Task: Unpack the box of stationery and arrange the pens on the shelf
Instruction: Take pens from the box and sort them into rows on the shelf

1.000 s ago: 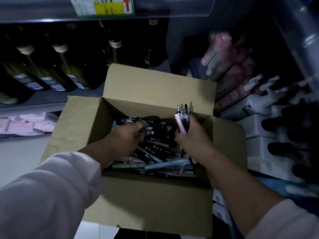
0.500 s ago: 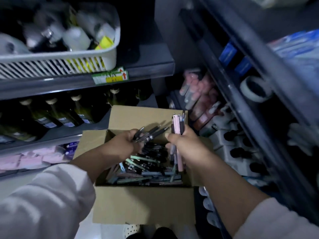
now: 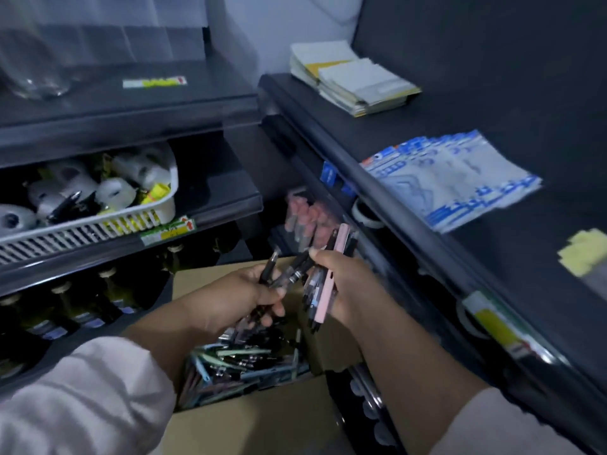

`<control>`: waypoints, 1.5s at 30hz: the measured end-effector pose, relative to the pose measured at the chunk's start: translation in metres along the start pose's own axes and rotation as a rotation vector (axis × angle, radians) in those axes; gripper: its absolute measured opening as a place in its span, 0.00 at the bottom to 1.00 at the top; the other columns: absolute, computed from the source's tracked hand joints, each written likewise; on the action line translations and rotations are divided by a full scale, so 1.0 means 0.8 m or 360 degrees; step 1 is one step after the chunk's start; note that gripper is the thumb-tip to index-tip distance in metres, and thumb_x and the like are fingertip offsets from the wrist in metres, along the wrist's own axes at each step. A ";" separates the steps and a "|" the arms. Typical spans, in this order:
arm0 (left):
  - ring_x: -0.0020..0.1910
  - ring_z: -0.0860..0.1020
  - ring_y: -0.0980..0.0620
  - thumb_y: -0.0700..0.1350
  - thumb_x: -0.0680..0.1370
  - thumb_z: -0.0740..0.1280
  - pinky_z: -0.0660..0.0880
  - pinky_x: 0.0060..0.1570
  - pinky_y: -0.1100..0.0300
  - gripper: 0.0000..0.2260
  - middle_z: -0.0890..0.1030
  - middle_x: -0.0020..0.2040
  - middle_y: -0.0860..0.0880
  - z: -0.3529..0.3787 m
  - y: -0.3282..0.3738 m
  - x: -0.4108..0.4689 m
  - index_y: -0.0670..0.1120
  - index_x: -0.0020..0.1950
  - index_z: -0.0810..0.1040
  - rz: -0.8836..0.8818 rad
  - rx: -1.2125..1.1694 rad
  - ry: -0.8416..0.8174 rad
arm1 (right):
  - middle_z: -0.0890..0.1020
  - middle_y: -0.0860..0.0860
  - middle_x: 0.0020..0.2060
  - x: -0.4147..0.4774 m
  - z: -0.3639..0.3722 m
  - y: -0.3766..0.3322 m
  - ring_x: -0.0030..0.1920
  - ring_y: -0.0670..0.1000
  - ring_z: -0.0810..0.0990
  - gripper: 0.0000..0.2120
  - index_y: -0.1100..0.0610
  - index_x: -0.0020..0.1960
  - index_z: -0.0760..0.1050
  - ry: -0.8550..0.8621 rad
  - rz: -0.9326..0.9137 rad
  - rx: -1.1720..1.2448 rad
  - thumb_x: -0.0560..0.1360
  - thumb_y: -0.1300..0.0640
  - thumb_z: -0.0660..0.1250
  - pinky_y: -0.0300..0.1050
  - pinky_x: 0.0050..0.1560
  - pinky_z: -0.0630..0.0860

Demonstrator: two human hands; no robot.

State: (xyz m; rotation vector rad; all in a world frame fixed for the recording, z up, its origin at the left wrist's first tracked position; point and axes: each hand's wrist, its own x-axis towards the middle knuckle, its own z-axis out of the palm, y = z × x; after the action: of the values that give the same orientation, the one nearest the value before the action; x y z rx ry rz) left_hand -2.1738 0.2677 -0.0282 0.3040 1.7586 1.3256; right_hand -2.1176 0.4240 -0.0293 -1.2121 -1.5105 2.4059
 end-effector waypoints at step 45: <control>0.32 0.78 0.50 0.41 0.80 0.59 0.76 0.36 0.58 0.06 0.79 0.36 0.43 0.860 0.075 -0.262 0.40 0.51 0.73 0.0163 0.1176 -0.1454 | 0.80 0.63 0.39 -0.608 -0.700 0.071 0.35 0.60 0.80 0.09 0.64 0.50 0.72 0.1217 -0.0771 0.0602 0.72 0.69 0.69 0.60 0.38 0.80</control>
State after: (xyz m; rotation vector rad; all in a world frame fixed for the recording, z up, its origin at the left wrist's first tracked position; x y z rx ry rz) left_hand -1.5480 0.6026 0.1034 1.2045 1.3388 0.3835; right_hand -1.4054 0.6027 0.0907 -1.2663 -0.9161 1.5427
